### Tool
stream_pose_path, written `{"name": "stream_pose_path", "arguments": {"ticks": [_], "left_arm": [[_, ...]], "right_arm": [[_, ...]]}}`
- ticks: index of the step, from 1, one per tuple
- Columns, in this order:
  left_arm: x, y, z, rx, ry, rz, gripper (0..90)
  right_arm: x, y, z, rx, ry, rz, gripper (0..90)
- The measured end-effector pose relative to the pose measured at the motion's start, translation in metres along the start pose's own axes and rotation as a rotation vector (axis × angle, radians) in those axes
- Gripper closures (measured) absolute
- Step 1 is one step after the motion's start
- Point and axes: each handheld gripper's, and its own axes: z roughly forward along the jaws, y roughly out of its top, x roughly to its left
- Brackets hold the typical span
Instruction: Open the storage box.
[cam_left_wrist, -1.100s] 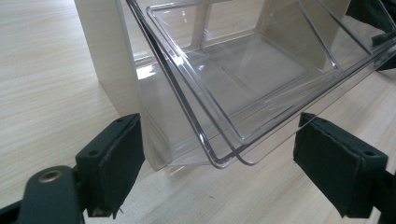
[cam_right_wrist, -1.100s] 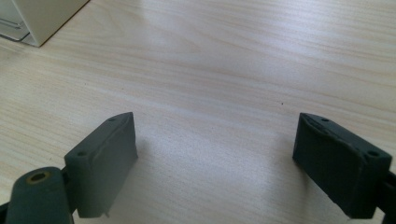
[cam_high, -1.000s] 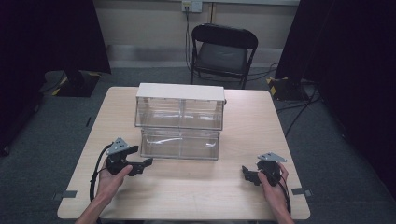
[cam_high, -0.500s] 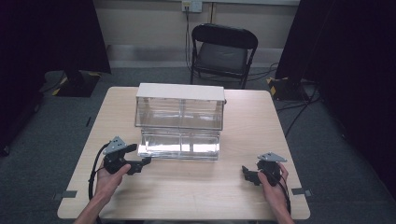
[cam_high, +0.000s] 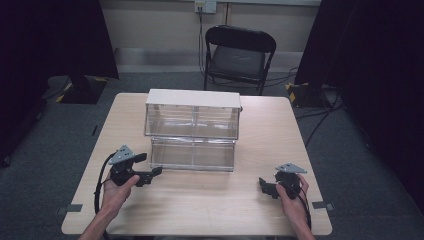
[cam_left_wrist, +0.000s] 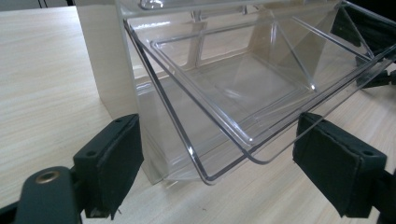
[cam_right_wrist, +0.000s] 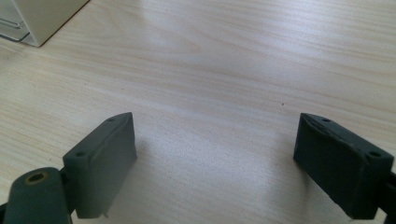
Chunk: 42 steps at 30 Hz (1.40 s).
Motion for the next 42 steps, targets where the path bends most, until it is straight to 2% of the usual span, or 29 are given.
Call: {"name": "stream_pose_path", "arguments": {"ticks": [6, 14, 16, 21, 23, 30, 33, 41, 42], "left_arm": [[0.0, 0.004, -0.001, -0.011, -0.002, -0.007, 15.6], [0.001, 0.012, -0.001, -0.006, 0.005, 0.014, 15.7], [0.001, 0.012, 0.001, -0.01, 0.002, -0.002, 15.6], [0.001, 0.015, 0.0, -0.007, -0.003, 0.002, 16.2], [0.001, 0.017, -0.001, -0.019, -0.003, -0.005, 16.1], [0.002, 0.026, -0.003, -0.025, 0.007, 0.016, 15.9], [0.002, 0.029, -0.003, -0.036, -0.002, 0.012, 16.1], [0.002, 0.029, -0.001, -0.05, 0.001, -0.003, 15.7], [0.002, 0.029, -0.001, -0.049, 0.001, 0.005, 15.7]], "right_arm": [[0.0, 0.0, 0.0, 0.0, 0.0, -0.001, 12.0], [0.0, 0.0, 0.0, 0.0, 0.0, -0.002, 11.9], [0.0, 0.0, 0.0, 0.0, 0.0, -0.002, 11.9], [0.0, 0.0, 0.0, 0.0, 0.0, -0.002, 11.8], [0.0, 0.0, 0.0, 0.0, 0.0, -0.002, 11.8], [0.0, 0.0, 0.0, 0.0, 0.0, -0.002, 11.8], [0.0, 0.0, 0.0, 0.0, 0.0, -0.002, 11.8], [0.0, 0.0, 0.0, 0.0, 0.0, -0.002, 11.8], [0.0, 0.0, 0.0, 0.0, 0.0, -0.002, 11.8]]}}
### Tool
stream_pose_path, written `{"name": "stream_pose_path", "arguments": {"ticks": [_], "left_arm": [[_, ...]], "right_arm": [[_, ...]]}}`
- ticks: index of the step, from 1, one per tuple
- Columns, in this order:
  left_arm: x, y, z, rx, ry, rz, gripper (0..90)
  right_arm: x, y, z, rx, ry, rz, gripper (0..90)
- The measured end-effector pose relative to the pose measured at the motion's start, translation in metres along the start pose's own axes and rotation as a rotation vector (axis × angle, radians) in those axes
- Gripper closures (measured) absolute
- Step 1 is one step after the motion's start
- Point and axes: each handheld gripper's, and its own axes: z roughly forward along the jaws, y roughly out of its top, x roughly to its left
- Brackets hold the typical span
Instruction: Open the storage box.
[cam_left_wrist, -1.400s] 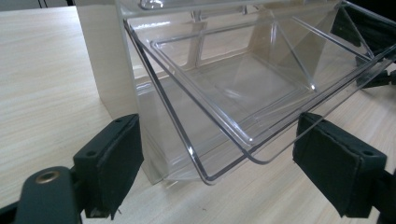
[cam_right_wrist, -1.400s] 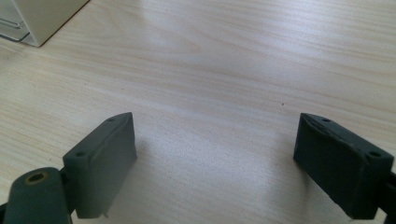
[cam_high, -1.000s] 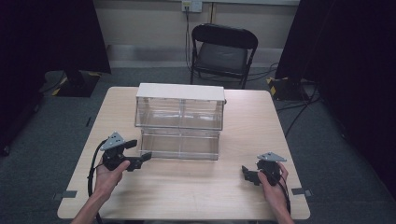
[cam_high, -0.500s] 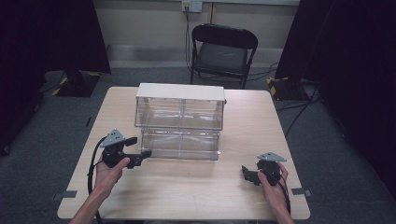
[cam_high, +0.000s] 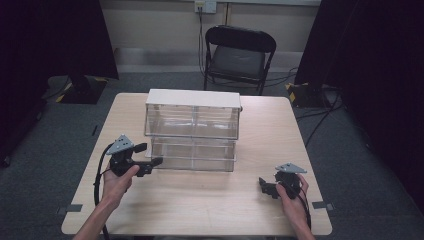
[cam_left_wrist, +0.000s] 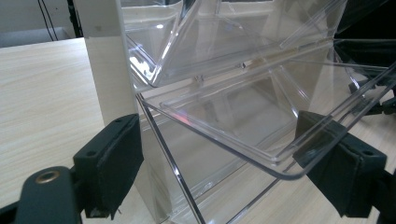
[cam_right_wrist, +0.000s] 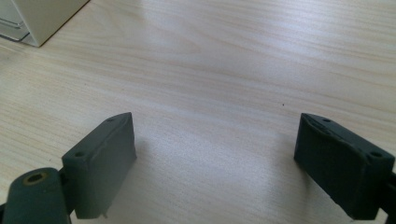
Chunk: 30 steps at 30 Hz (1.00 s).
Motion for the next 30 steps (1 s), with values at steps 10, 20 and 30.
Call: {"name": "stream_pose_path", "arguments": {"ticks": [10, 20, 30], "left_arm": [[0.002, 0.001, 0.004, -0.019, 0.009, -0.022, 15.8], [0.002, 0.009, 0.004, -0.007, 0.016, -0.002, 15.8], [0.004, 0.011, 0.006, 0.0, 0.017, -0.003, 15.7]], "right_arm": [[0.0, 0.0, 0.0, 0.0, 0.0, 0.0, 11.8], [0.0, 0.0, 0.0, 0.0, 0.0, 0.0, 11.8], [0.0, 0.0, 0.0, 0.0, 0.0, 0.0, 11.8]]}}
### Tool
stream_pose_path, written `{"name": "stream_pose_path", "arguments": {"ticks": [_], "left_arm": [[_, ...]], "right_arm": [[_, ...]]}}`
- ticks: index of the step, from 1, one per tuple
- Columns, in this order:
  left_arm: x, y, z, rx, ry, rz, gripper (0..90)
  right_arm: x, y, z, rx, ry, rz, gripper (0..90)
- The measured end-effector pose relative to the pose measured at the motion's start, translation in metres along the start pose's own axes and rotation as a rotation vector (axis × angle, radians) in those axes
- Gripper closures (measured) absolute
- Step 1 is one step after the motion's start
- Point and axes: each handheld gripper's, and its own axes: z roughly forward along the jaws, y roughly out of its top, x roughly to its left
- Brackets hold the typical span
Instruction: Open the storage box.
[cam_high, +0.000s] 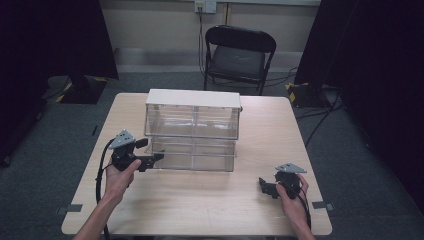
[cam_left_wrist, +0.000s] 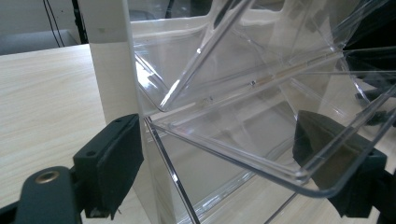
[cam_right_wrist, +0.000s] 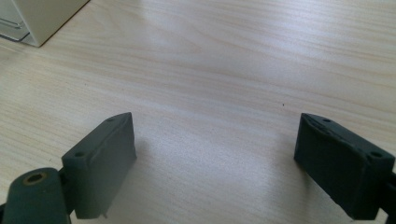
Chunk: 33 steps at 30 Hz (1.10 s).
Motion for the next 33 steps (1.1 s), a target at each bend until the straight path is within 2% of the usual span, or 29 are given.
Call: {"name": "stream_pose_path", "arguments": {"ticks": [19, 26, 33], "left_arm": [[-0.0003, 0.0019, 0.0014, -0.01, 0.013, -0.004, 15.7], [-0.0015, 0.0055, 0.0023, 0.001, 0.021, 0.018, 15.8], [-0.0024, 0.0082, 0.003, -0.008, 0.026, 0.012, 15.8]], "right_arm": [[0.0, 0.0, 0.0, 0.0, 0.0, 0.001, 11.8], [0.0, 0.0, 0.0, 0.0, 0.0, 0.0, 11.7], [0.0, 0.0, 0.0, 0.0, 0.0, 0.0, 11.8]]}}
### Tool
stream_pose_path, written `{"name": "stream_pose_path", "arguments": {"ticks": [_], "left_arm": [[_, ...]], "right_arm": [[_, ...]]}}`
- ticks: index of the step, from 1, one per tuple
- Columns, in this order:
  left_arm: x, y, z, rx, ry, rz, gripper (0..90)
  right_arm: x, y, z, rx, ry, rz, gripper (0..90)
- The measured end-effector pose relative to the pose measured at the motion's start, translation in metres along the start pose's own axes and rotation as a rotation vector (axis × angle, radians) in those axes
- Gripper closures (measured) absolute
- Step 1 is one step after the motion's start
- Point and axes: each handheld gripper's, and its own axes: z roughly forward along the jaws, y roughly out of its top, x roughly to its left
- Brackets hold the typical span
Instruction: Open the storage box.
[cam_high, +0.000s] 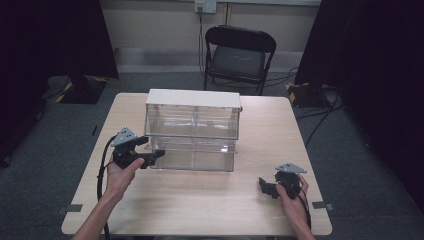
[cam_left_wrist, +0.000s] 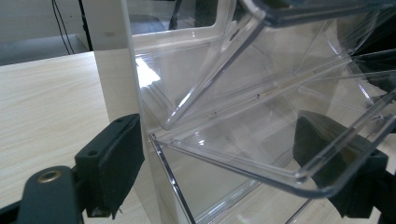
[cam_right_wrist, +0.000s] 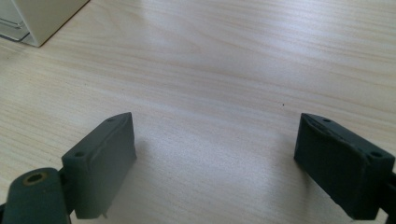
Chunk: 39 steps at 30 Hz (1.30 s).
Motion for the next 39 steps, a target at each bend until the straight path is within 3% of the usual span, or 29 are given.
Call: {"name": "stream_pose_path", "arguments": {"ticks": [8, 13, 20, 27, 31, 39], "left_arm": [[-0.001, 0.002, 0.003, -0.015, -0.002, -0.017, 15.8], [-0.004, 0.004, 0.005, -0.01, -0.007, 0.0, 15.8], [-0.003, 0.007, 0.007, -0.033, -0.007, -0.021, 15.7], [-0.003, 0.01, 0.007, -0.029, -0.011, -0.025, 15.2], [-0.006, 0.012, 0.007, -0.026, 0.011, -0.01, 14.1], [-0.005, 0.012, 0.007, -0.03, -0.001, -0.018, 14.0]], "right_arm": [[0.0, 0.0, 0.0, 0.0, 0.0, 0.001, 11.7], [0.0, 0.0, 0.0, 0.0, 0.0, 0.0, 11.8], [0.0, 0.0, 0.0, 0.0, 0.0, 0.0, 11.8], [0.0, 0.0, 0.0, 0.0, 0.0, 0.0, 11.7], [0.0, 0.0, 0.0, 0.0, 0.0, 0.0, 11.8], [0.0, 0.0, 0.0, 0.0, 0.0, 0.0, 11.8]]}}
